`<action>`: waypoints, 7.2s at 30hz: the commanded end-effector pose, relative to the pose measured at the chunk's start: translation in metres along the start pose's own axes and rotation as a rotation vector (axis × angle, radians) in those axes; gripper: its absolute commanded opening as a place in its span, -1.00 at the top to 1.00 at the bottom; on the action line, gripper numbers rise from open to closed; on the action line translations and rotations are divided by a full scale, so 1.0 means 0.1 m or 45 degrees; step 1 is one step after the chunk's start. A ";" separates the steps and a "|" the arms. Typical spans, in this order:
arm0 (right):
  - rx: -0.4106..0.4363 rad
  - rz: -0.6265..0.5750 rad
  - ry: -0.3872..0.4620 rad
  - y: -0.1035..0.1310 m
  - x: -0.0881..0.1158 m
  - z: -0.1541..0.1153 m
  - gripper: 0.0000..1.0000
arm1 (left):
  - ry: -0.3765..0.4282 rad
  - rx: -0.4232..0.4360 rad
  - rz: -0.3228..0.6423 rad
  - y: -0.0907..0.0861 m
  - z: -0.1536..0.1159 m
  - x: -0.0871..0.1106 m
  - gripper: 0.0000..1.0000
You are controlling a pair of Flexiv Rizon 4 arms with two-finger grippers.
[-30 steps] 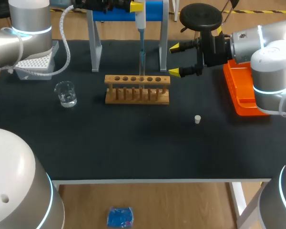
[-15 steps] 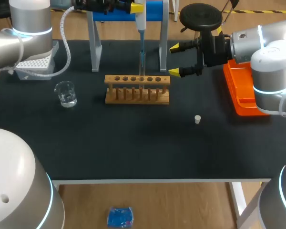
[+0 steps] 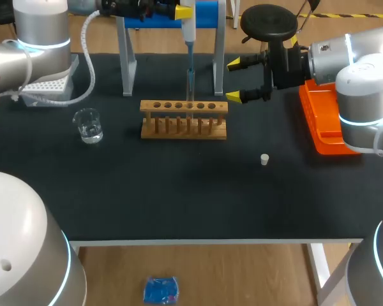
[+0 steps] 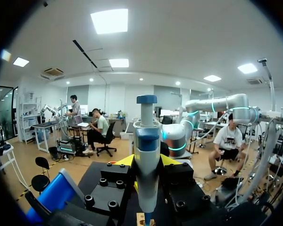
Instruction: Invert the test tube, pick up the pipette, mount the tip to pipette, aspirate from beaker and dispense into the tube, eject the tip, return the pipette, and cap with the stopper.
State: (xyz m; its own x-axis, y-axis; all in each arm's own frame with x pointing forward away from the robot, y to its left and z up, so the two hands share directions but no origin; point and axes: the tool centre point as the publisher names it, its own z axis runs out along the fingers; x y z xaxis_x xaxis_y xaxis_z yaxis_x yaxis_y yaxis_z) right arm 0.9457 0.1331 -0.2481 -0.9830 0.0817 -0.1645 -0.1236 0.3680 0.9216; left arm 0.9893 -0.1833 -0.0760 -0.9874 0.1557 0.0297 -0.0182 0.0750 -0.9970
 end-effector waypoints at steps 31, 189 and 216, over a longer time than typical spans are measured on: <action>-0.001 0.000 0.002 0.00 0.00 0.00 -1.00 | -0.013 0.010 0.001 0.03 0.00 0.03 1.00; 0.224 0.436 -0.249 2.61 -0.65 -0.01 1.00 | -0.013 0.010 0.001 0.03 0.00 0.03 1.00; 0.235 0.464 -0.250 2.56 -0.74 0.10 1.00 | -0.013 0.010 0.001 0.03 0.00 0.03 1.00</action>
State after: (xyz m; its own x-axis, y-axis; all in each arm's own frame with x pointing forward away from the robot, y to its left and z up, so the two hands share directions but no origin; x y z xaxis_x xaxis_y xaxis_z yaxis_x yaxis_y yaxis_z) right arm 0.9869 0.2297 -0.0041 -0.9110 0.4050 0.0781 0.2680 0.4375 0.8583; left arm 0.9888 -0.1813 -0.0798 -0.9885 0.1480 0.0300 -0.0200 0.0685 -0.9974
